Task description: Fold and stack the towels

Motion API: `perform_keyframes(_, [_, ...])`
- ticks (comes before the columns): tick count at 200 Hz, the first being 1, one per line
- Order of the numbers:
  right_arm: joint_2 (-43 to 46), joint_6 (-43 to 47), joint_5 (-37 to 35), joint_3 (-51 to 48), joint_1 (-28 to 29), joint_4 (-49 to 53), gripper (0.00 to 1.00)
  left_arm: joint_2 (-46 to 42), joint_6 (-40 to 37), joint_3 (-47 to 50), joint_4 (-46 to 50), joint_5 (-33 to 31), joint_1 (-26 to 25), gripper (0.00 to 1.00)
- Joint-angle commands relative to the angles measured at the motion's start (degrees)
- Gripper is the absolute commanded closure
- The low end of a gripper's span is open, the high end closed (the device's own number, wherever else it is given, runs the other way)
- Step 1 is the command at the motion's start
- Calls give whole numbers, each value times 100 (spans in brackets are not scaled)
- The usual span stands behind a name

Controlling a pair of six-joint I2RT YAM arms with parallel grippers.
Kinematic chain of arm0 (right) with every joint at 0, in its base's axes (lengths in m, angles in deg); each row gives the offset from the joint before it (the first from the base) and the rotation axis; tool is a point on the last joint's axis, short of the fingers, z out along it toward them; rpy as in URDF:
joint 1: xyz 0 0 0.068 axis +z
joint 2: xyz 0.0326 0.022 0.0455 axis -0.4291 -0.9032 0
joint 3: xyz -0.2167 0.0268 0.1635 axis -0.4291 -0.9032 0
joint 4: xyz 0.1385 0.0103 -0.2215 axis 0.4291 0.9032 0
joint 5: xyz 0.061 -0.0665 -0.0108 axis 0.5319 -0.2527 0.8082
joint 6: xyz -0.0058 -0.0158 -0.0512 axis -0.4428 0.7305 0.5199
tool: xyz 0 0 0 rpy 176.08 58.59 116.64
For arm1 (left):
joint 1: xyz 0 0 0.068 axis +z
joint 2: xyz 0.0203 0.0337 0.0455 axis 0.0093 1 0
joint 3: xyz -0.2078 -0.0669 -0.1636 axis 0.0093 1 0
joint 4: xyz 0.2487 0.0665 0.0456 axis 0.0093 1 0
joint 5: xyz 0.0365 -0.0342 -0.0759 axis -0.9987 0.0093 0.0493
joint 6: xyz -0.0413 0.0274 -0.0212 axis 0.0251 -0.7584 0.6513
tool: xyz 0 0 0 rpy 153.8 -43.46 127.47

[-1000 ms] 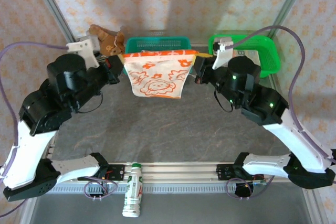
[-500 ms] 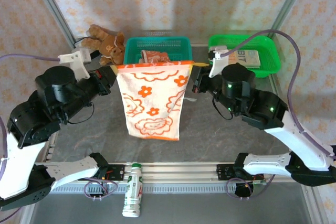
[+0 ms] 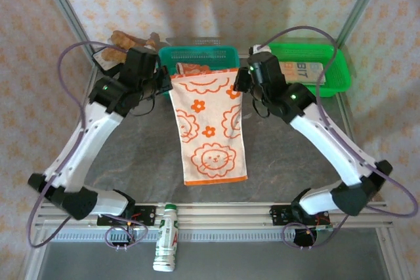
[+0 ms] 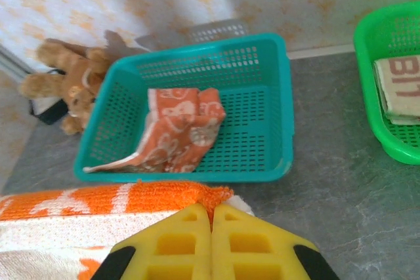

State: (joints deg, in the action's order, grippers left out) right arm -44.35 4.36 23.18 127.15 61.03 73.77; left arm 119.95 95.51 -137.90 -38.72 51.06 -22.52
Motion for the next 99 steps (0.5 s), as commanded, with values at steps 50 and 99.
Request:
perform_keyframes(50, [-915,187,447,-390,-572,-780,100,712,-333,651,-926,48,239,100])
perform_keyframes(99, [-757,161,647,-1121,-598,-1007,100,357,-64,1735,-1388,325,223,100])
